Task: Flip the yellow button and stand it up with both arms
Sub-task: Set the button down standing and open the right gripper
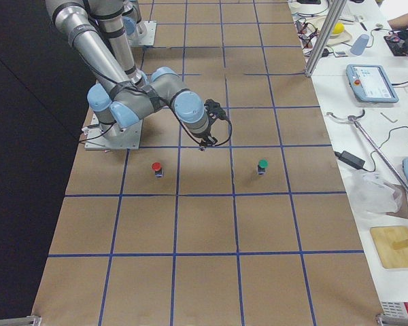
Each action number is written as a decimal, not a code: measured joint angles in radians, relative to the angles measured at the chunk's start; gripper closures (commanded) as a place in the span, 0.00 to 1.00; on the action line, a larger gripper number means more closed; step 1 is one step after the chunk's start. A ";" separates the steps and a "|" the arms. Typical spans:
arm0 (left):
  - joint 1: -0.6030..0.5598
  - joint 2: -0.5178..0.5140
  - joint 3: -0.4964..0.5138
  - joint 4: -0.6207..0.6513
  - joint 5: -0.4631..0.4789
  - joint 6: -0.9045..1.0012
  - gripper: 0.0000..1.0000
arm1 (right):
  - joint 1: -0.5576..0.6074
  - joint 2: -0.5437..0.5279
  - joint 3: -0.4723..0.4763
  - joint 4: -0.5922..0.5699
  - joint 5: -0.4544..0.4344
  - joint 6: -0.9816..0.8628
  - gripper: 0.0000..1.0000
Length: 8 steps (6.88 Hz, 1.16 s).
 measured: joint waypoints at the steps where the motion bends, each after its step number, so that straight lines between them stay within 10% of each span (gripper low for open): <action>1: 0.001 0.011 -0.003 0.013 0.000 0.002 0.00 | -0.045 0.046 0.000 -0.013 0.022 -0.083 0.88; 8: 0.004 0.039 -0.011 0.020 0.001 0.010 0.00 | -0.092 0.217 -0.002 -0.052 0.107 -0.233 0.79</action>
